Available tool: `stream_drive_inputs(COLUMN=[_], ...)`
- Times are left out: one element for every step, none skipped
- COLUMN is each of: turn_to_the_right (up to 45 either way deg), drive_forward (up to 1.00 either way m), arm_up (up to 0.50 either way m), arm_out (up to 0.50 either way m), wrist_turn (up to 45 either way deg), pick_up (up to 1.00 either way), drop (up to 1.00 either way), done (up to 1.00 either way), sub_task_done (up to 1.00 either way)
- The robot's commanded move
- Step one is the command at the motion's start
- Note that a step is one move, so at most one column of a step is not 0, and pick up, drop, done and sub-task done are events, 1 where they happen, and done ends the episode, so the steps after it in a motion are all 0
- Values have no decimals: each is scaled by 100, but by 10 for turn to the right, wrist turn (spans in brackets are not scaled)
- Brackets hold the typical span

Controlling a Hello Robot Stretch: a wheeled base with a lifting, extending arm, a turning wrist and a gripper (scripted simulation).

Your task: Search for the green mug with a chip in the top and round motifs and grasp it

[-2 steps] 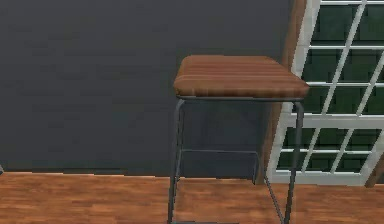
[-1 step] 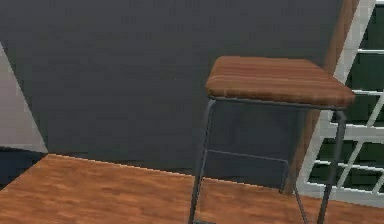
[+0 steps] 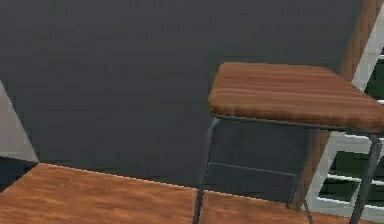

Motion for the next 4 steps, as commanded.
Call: stream_drive_inputs(turn_to_the_right=[-300, 0, -450, 0], drive_forward=[0, 20, 0, 80], arm_up=[0, 0, 0, 0], arm_out=[0, 0, 0, 0], wrist_turn=[0, 0, 0, 0], pick_up=[0, 0, 0, 0], drop=[0, 0, 0, 0], done=[0, 0, 0, 0], sub_task_done=[0, 0, 0, 0])
